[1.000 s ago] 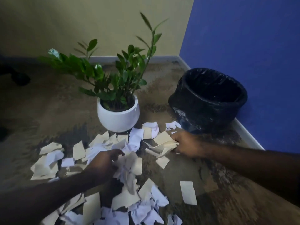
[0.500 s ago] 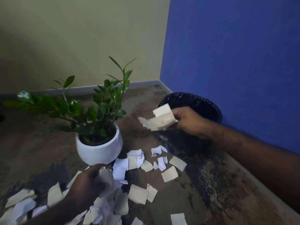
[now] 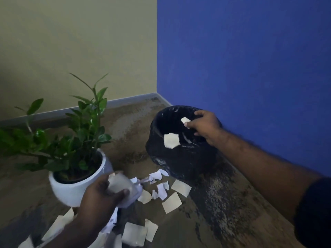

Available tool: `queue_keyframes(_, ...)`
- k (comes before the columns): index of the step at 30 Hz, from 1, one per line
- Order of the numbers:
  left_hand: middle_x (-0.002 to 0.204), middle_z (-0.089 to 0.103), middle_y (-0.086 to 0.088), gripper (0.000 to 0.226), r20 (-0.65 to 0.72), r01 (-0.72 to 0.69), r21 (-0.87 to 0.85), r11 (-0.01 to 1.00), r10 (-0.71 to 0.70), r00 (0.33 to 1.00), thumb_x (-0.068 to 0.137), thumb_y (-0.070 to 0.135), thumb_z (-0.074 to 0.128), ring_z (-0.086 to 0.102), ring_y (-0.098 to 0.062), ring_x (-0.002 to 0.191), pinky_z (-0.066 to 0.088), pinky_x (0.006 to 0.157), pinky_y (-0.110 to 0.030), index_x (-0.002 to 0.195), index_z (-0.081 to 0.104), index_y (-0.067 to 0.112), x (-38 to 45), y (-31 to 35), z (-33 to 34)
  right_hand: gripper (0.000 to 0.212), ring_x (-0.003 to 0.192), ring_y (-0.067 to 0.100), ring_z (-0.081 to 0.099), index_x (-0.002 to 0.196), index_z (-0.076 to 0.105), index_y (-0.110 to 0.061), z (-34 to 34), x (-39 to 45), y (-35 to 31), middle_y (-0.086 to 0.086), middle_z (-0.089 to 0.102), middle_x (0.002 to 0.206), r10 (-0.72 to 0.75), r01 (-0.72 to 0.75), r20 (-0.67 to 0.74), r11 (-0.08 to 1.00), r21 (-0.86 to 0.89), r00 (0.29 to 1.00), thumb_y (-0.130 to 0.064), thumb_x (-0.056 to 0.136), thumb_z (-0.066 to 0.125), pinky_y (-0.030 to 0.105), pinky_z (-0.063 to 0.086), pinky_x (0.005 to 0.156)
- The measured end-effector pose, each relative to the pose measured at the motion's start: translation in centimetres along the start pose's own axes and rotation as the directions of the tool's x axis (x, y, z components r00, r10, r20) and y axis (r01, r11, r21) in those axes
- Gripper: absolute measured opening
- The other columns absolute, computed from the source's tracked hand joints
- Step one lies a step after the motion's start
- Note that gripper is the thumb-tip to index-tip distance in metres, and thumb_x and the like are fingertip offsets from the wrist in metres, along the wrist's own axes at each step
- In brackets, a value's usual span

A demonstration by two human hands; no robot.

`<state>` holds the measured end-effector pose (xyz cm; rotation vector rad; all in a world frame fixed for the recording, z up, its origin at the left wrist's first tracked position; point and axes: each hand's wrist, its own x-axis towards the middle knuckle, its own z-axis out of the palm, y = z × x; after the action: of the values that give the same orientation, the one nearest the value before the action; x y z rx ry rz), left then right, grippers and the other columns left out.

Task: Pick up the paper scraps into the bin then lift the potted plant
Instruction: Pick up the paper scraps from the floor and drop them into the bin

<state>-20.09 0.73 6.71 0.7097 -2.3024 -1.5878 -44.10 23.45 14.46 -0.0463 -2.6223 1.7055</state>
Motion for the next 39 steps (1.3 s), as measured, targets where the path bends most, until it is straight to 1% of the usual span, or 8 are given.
queue_keyframes(6, 0.095, 0.075, -0.006, 0.041, 0.016, -0.027, -0.322, 0.946, 0.034, 0.999, 0.072, 0.001, 0.080, 0.071, -0.025, 0.083, 0.057, 0.067, -0.037, 0.108, 0.067, 0.015, 3.3, 7.6, 4.5, 0.033, 0.097, 0.021, 0.065, 0.099, 0.067, -0.025, -0.8, 1.1, 1.0, 0.001, 0.068, 0.106, 0.007, -0.007, -0.071, 1.000, 0.002, 0.997, -0.029, 0.068, 0.080, 0.045, 0.057, 0.085)
queue_keyframes(12, 0.093, 0.068, 0.003, 0.043, -0.073, -0.132, -0.388, 0.912, 0.112, 0.991, 0.075, 0.005, 0.078, 0.067, -0.017, 0.085, 0.055, 0.073, -0.032, 0.112, 0.060, 0.018, 7.6, 14.8, 10.7, 0.014, 0.090, 0.025, 0.068, 0.079, 0.064, -0.026, -1.5, 0.7, 0.8, -0.001, 0.070, 0.087, -0.013, 0.022, -0.119, 0.997, 0.076, 0.993, -0.031, 0.069, 0.072, 0.049, 0.057, 0.084)
queue_keyframes(17, 0.133, 0.052, -0.005, 0.058, 0.316, 0.120, -0.359, 0.926, 0.000, 0.949, 0.094, 0.033, 0.058, 0.056, -0.028, 0.117, 0.048, 0.100, -0.047, 0.143, 0.029, 0.019, 10.0, 16.9, 14.1, 0.008, 0.092, 0.023, 0.068, 0.077, 0.064, -0.027, -1.5, 0.0, 0.8, -0.001, 0.071, 0.088, -0.074, 0.081, -0.104, 0.995, 0.060, 0.992, -0.019, 0.076, 0.064, 0.047, 0.056, 0.086)
queue_keyframes(21, 0.087, 0.061, 0.024, 0.037, 0.329, -0.009, -0.312, 0.950, 0.117, 0.937, 0.100, 0.025, 0.050, 0.063, 0.003, 0.074, 0.051, 0.054, -0.013, 0.136, 0.043, 0.023, 9.3, 16.1, 13.0, 0.022, 0.073, 0.016, 0.065, 0.078, 0.061, -0.026, -1.6, -0.7, 0.9, -0.005, 0.063, 0.072, -0.162, 0.165, -0.054, 0.984, 0.061, 0.985, -0.004, 0.083, 0.059, 0.037, 0.060, 0.074)
queue_keyframes(23, 0.078, 0.068, 0.030, 0.026, 0.313, -0.081, -0.316, 0.945, 0.184, 0.932, 0.099, 0.012, 0.050, 0.064, 0.014, 0.067, 0.047, 0.052, -0.005, 0.122, 0.052, 0.025, 8.5, 15.2, 11.4, 0.022, 0.063, 0.009, 0.062, 0.079, 0.063, -0.024, -1.4, -1.3, 1.0, -0.008, 0.060, 0.064, -0.217, 0.220, -0.046, 0.974, 0.058, 0.975, -0.003, 0.083, 0.059, 0.026, 0.056, 0.062)
queue_keyframes(27, 0.125, 0.061, 0.008, 0.038, 0.308, -0.162, -0.104, 0.981, 0.186, 0.933, 0.093, 0.018, 0.061, 0.062, 0.004, 0.093, 0.048, 0.065, -0.014, 0.131, 0.056, 0.023, 6.3, 12.1, 6.1, 0.019, 0.052, -0.007, 0.055, 0.080, 0.068, -0.022, 0.0, -3.1, 0.7, -0.012, 0.060, 0.061, -0.366, 0.366, -0.035, 0.931, -0.013, 0.930, -0.004, 0.083, 0.062, 0.008, 0.042, 0.052)
queue_keyframes(33, 0.094, 0.064, 0.026, 0.036, 0.262, -0.150, 0.321, 0.935, 0.064, 0.963, 0.079, 0.028, 0.077, 0.061, 0.009, 0.084, 0.051, 0.076, -0.024, 0.113, 0.064, 0.031, 1.5, 2.1, -2.1, 0.016, 0.055, -0.003, 0.052, 0.080, 0.069, -0.017, 3.0, -9.3, 1.5, -0.002, 0.065, 0.068, -0.479, 0.504, 0.255, 0.863, -0.041, 0.840, -0.002, 0.082, 0.063, 0.012, 0.042, 0.057)
queue_keyframes(39, 0.112, 0.064, 0.011, 0.040, 0.322, -0.111, 0.509, 0.853, -0.070, 0.944, 0.074, 0.028, 0.080, 0.061, -0.009, 0.098, 0.044, 0.079, -0.021, 0.112, 0.066, 0.031, -3.8, -8.5, -5.0, 0.013, 0.057, 0.004, 0.052, 0.082, 0.073, -0.007, 4.9, -16.8, 7.0, 0.000, 0.063, 0.068, -0.306, 0.515, 0.610, 0.833, -0.200, 0.731, 0.000, 0.080, 0.062, 0.017, 0.041, 0.057)
